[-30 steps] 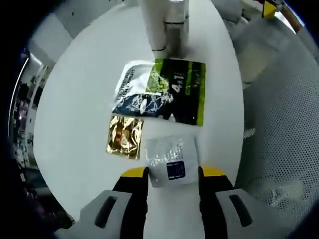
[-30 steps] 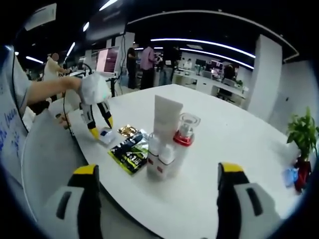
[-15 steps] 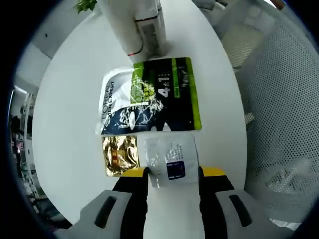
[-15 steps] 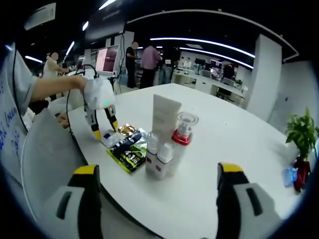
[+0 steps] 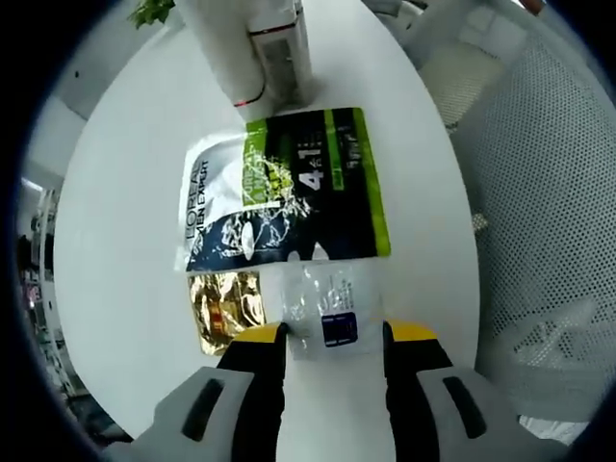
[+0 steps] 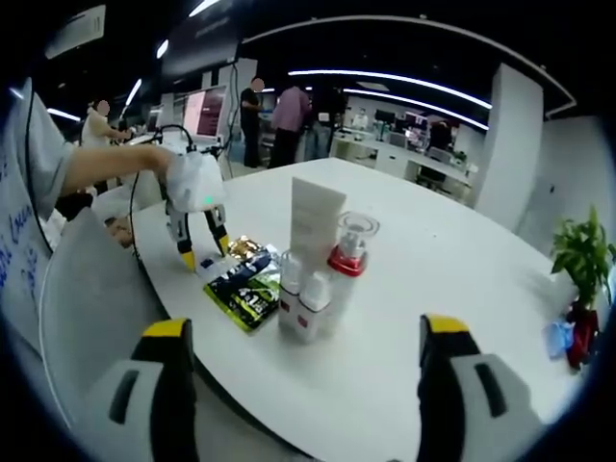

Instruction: Arrange the skincare products in the storage area until every visible bottle or jar stands upright without overlapping.

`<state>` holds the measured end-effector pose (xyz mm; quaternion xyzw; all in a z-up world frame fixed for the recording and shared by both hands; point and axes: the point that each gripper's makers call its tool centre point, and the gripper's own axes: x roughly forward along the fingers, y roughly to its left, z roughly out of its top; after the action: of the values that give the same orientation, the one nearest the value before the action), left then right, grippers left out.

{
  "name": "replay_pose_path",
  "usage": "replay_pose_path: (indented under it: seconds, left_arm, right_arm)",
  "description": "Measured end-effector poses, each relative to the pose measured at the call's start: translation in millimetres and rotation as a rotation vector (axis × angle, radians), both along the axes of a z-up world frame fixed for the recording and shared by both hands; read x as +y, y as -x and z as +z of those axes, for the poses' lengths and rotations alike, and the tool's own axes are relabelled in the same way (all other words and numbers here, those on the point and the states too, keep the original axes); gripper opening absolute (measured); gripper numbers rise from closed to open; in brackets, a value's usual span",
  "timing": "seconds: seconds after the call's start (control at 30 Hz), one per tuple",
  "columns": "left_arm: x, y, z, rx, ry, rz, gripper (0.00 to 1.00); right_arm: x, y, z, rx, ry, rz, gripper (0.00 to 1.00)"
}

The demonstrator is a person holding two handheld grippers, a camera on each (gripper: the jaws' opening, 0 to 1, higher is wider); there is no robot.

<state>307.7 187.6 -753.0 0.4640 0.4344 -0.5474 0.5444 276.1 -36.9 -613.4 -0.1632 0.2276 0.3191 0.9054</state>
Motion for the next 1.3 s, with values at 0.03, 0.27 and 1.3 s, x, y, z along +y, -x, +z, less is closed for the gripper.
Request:
replay_pose_path:
  seconds: [0.03,0.27,1.3]
  left_arm:
    - [0,-1.4,0.7,-0.016,0.007,-0.009,0.40]
    - [1,-5.9,2.9,-0.063,0.040,0.009,0.45]
    - [5,-13.3,144.3,-0.402,0.708,0.564,0.68]
  right_arm:
    - [1,0,-0.2,0.001,-0.001,0.001,0.98]
    - [4,0,-1.2,0.001,0.006,0.011,0.98]
    - [7,-1,5.8,-0.025,0.000,0.006,0.99]
